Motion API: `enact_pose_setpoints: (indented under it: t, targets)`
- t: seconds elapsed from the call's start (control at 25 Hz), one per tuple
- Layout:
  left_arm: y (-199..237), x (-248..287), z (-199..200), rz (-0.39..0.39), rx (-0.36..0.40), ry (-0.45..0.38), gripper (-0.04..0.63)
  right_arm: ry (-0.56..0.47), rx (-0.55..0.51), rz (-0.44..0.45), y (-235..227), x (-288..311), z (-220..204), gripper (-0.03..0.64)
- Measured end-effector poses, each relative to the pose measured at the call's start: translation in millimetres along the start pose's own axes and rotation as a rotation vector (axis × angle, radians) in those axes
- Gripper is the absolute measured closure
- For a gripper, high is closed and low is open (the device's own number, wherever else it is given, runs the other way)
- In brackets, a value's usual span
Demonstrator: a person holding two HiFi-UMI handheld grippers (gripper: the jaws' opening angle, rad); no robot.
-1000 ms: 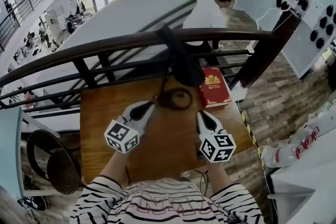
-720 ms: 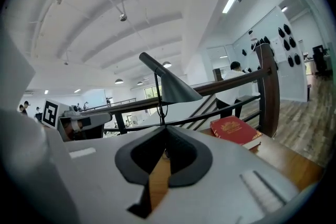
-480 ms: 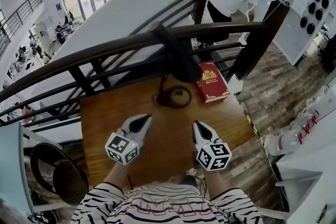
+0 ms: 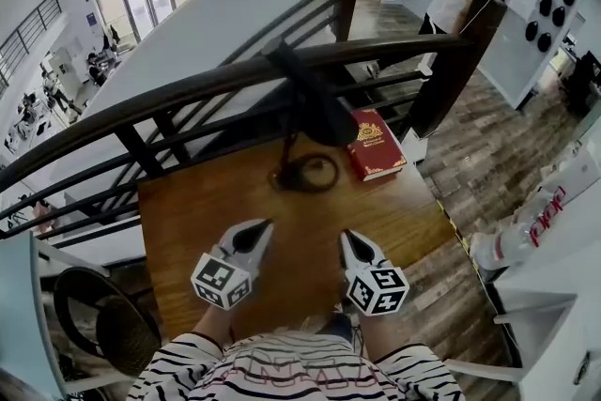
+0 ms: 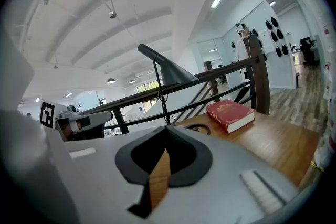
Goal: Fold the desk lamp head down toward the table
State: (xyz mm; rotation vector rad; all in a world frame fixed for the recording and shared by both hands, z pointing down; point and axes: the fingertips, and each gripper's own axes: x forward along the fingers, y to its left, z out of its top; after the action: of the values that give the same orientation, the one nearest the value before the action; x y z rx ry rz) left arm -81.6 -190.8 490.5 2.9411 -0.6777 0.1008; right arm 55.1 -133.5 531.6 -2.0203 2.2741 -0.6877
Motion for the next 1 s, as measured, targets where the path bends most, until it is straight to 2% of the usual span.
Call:
enact_pose_setpoints:
  t: [0.32, 1.0]
  targets:
    - [-1, -2, -6, -0.009, 0.016, 0.014, 0.594, 0.001, -0.015, -0.009, 5, 1, -5, 0.617]
    - [6, -2, -5, 0.014, 0.003, 0.01, 0.594, 0.002, -0.029, 0.005, 9, 11, 3, 0.617]
